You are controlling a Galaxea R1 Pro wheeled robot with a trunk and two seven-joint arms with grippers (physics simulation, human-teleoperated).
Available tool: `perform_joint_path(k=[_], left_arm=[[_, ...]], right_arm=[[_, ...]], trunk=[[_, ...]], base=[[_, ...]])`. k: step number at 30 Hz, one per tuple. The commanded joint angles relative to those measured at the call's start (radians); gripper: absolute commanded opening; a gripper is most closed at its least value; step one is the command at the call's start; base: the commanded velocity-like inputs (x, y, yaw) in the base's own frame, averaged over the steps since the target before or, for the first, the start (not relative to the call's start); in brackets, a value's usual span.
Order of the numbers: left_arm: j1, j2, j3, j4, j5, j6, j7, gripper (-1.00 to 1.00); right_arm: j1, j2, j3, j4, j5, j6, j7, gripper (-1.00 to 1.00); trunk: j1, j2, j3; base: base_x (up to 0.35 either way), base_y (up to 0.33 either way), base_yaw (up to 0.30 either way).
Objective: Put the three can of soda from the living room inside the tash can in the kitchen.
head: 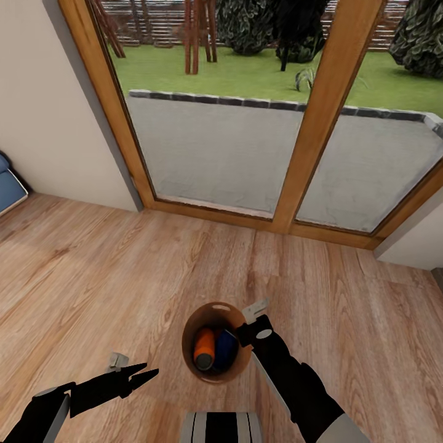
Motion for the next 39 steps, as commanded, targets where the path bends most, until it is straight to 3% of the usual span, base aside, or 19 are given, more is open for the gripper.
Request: perform_joint_path(k=[1, 4, 16, 21, 39], left_arm=[[0.000, 0.000, 0.000, 0.000, 0.000, 0.000, 0.000, 1.00], [0.000, 0.000, 0.000, 0.000, 0.000, 0.000, 0.000, 1.00], [0.000, 0.000, 0.000, 0.000, 0.000, 0.000, 0.000, 1.00], [0.000, 0.000, 0.000, 0.000, 0.000, 0.000, 0.000, 1.00], [0.000, 0.000, 0.000, 0.000, 0.000, 0.000, 0.000, 1.00]], right_arm=[[0.000, 0.000, 0.000, 0.000, -0.008, -0.002, 0.006, -1.00], [0.000, 0.000, 0.000, 0.000, -0.008, -0.002, 0.005, -1.00], [0.000, 0.000, 0.000, 0.000, -0.008, -0.002, 0.006, -1.00], [0.000, 0.000, 0.000, 0.000, -0.008, -0.002, 0.006, -1.00], [0.000, 0.000, 0.000, 0.000, -0.008, -0.002, 0.006, -1.00]], trunk=[[0.000, 0.000, -0.004], [0.002, -0.001, -0.015], [0.002, -0.001, -0.015], [0.004, -0.002, -0.035], [0.004, -0.002, -0.035]], base=[[0.000, 0.000, 0.000], [0.000, 0.000, 0.000], [0.000, 0.000, 0.000], [0.000, 0.000, 0.000], [0.000, 0.000, 0.000]])
